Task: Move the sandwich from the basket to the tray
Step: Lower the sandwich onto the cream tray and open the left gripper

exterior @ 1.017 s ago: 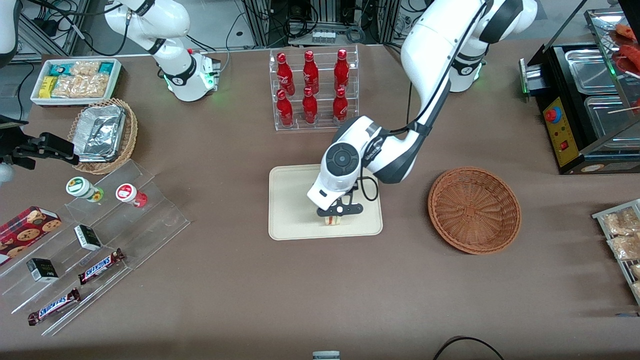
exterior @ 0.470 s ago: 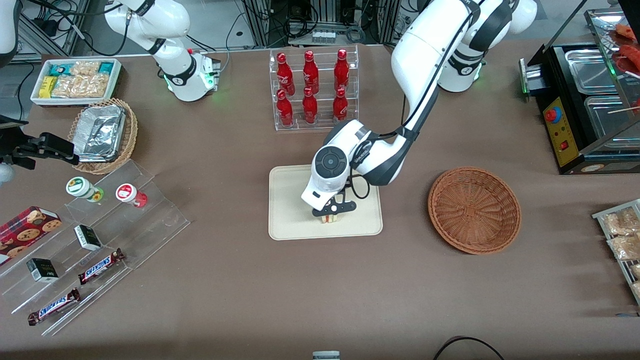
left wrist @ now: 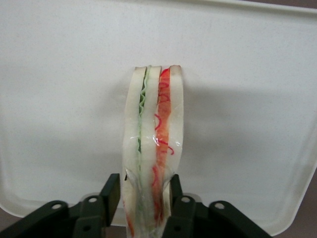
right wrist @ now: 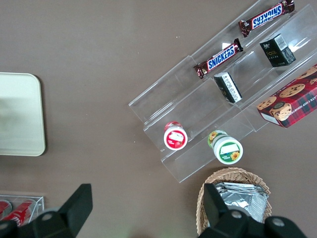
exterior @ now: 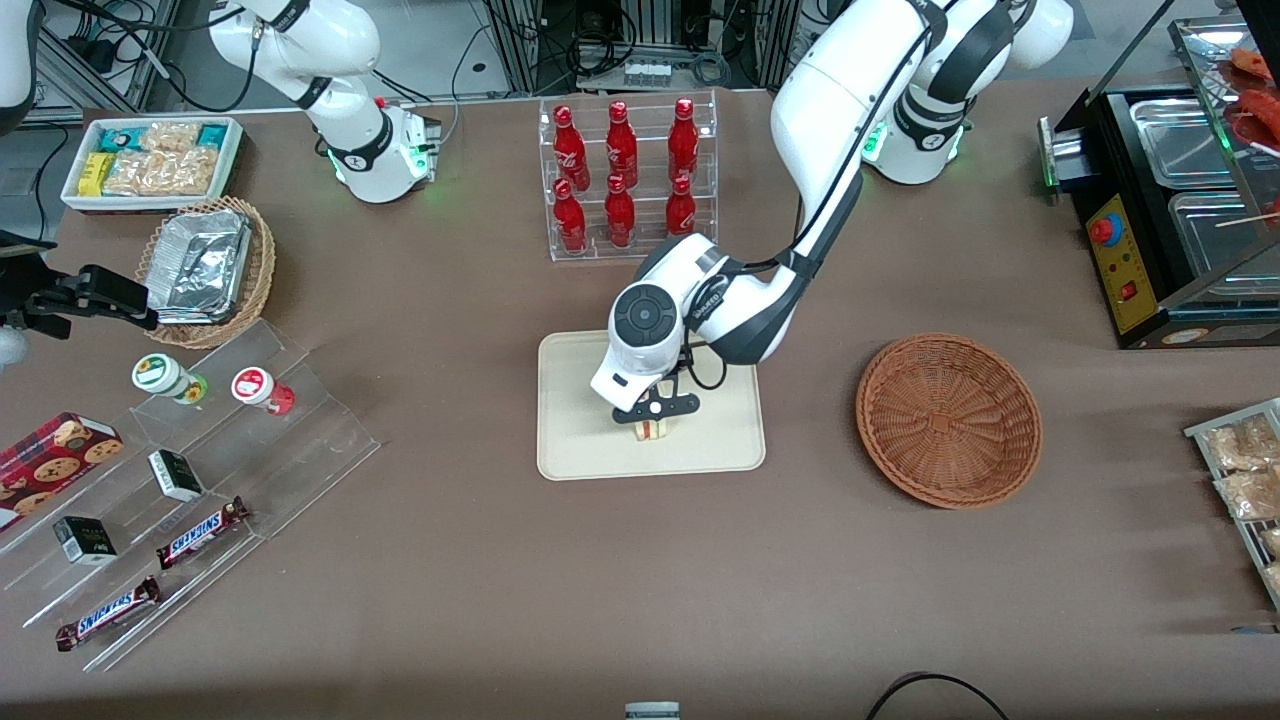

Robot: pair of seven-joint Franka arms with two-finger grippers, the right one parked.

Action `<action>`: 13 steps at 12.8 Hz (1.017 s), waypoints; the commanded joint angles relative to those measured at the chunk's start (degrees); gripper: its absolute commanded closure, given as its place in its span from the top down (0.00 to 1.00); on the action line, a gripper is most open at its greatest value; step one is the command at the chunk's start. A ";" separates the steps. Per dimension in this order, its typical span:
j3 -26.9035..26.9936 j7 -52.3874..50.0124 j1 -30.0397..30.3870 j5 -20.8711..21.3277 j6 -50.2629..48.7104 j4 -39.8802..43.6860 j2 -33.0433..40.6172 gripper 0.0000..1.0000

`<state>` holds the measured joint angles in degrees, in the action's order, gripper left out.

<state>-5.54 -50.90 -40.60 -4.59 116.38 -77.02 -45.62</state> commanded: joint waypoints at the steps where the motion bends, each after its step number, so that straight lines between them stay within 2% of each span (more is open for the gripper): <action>1: 0.88 -1.13 -0.79 0.63 -0.89 2.05 -0.44 1.00; 8: 1.14 -0.25 2.36 0.37 -8.44 2.32 9.04 1.00; 11: 1.23 11.57 5.00 0.90 -12.13 1.62 13.00 1.00; 13: 1.41 15.21 9.72 0.55 -17.04 1.44 15.63 1.00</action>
<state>-3.96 -39.40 -34.62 -4.33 102.68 -73.90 -33.10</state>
